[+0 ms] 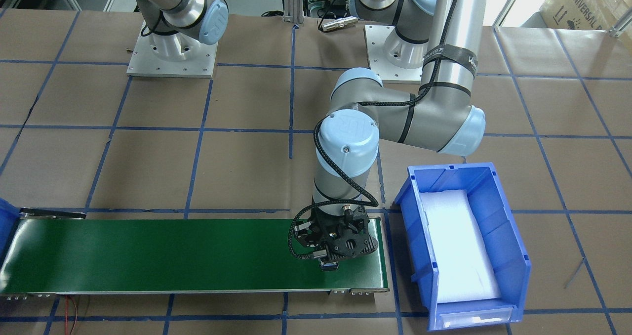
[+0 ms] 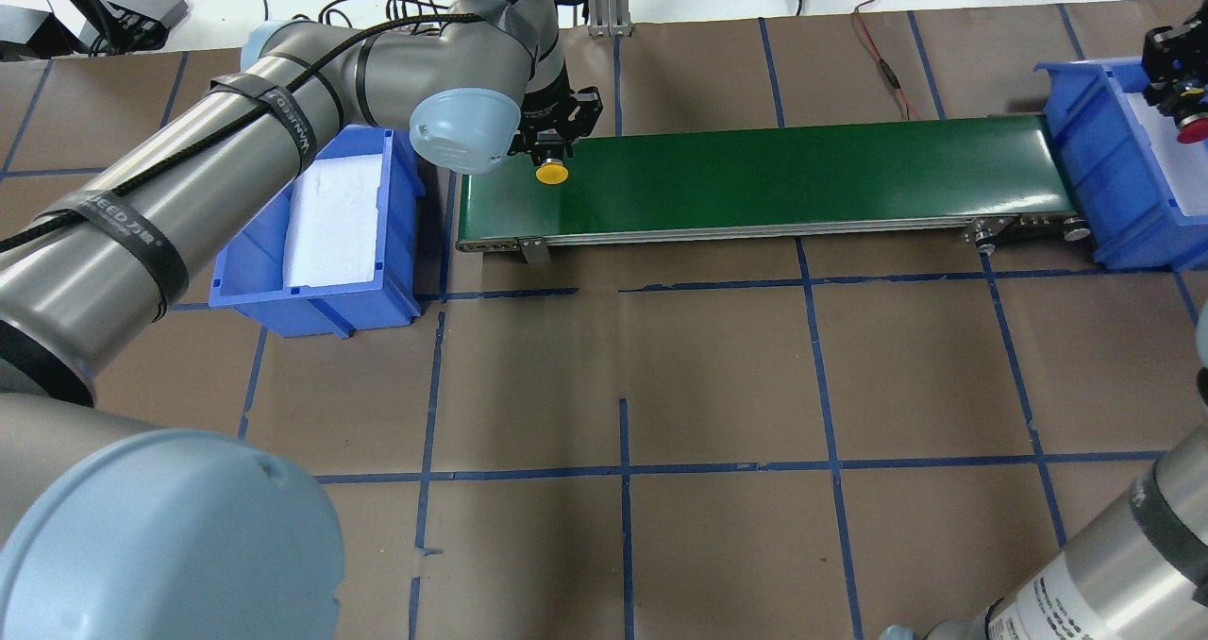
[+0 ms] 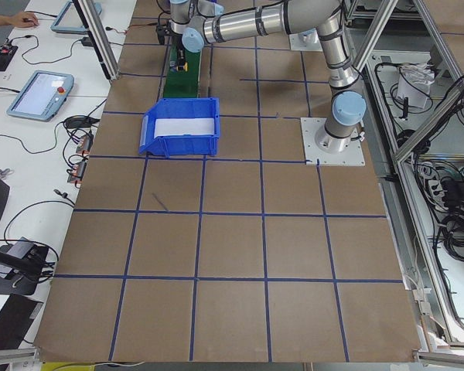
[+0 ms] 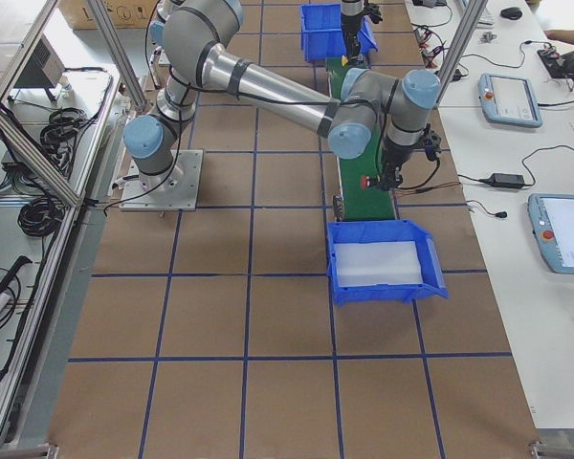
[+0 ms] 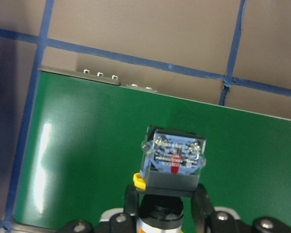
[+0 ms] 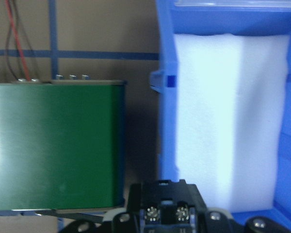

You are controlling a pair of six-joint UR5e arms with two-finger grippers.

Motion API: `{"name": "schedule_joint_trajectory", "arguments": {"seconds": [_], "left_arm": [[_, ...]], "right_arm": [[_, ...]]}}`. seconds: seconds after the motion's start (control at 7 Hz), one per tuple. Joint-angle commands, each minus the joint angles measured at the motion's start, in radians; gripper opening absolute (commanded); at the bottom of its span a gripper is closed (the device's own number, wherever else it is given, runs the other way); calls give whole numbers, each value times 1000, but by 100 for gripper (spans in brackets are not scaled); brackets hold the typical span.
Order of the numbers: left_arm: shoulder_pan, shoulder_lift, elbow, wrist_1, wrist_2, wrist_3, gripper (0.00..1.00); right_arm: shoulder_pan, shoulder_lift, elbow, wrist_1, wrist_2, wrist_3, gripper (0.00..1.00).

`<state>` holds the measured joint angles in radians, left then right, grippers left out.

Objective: Transport two buttons from left to right
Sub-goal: 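Place the yellow button on the conveyor while the right gripper carries red to the bin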

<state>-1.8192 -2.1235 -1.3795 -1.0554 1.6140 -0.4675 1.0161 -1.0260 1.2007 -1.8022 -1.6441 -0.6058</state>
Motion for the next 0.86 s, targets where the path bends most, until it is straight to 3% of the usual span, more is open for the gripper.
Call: {"name": "schedule_joint_trajectory", "arguments": {"seconds": [0.0,0.29,0.71], "left_arm": [[17,7,11,-3,14,25,100],[81,22,11,-15,4,171,100],[196,121,5,-194,6,370,100]], "right_arm": [[-60,32,-1,-64,-2,-86,8],[-77,81,-3,-117,4,-101,8],[-77,129,0,-154,10,-100,8]]}}
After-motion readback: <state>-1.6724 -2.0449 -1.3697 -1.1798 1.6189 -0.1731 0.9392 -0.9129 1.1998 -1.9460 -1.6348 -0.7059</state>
